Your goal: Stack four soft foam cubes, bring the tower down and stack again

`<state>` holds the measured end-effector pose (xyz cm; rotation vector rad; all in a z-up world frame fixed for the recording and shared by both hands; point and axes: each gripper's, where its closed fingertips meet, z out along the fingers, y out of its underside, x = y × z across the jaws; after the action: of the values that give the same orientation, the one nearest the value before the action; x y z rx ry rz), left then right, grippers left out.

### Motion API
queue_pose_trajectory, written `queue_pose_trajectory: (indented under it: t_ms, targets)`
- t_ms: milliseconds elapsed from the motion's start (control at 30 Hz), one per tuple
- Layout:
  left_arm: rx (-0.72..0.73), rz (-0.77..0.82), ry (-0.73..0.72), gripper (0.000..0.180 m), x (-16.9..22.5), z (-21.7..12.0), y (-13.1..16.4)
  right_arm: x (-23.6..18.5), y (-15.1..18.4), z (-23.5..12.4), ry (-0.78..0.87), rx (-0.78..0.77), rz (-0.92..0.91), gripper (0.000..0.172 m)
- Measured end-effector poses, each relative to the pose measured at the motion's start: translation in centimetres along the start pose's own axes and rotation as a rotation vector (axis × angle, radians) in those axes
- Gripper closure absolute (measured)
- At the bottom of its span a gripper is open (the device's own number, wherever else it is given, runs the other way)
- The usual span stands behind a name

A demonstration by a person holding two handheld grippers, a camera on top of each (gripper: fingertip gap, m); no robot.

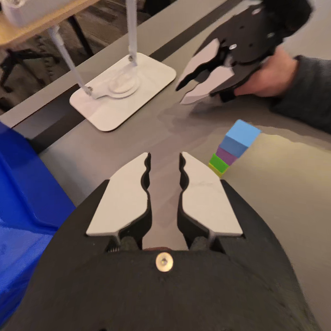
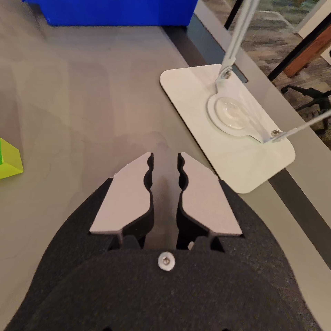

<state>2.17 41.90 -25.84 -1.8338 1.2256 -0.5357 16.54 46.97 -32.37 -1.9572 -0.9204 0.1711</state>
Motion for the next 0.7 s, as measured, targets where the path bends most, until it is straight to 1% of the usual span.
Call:
queue_pose_trajectory:
  t_ms: [100,167,233,333,400,433,533,600,700]
  targets:
    - [-0.032,-0.015,-0.112,0.171,-1.1,1.5,2.6,0.7,0.2,-1.5,0.032,0.041,0.068,0.150]
    - [-0.012,-0.041,-0.159,0.180,-1.6,2.3,3.5,0.7,0.7,-2.6,0.053,0.047,0.084,0.152]
    - [-0.006,-0.069,-0.222,0.180,-2.6,2.8,4.2,0.2,1.5,-3.7,0.065,0.038,0.083,0.156]
    - [-0.024,-0.054,-0.290,0.180,-3.4,2.9,4.8,-0.9,2.8,-5.7,0.074,0.021,0.073,0.160]
    - [-0.031,-0.018,-0.318,0.180,-3.4,2.7,4.9,-1.4,3.8,-7.2,0.091,0.012,0.076,0.170]
    - [-0.032,-0.017,-0.332,0.180,-3.5,2.6,5.1,-1.5,4.5,-8.0,0.097,-0.004,0.083,0.172]
    - [-0.045,-0.093,-0.324,0.180,-4.0,2.4,6.1,-1.6,6.6,-10.0,0.123,-0.048,0.093,0.172]
    - [-0.027,-0.125,-0.327,0.180,-4.5,1.9,6.2,-1.2,7.6,-11.1,0.138,-0.060,0.111,0.172]
    - [-0.031,-0.174,-0.328,0.180,-4.9,1.6,6.6,0.3,8.7,-12.1,0.184,-0.070,0.163,0.172]
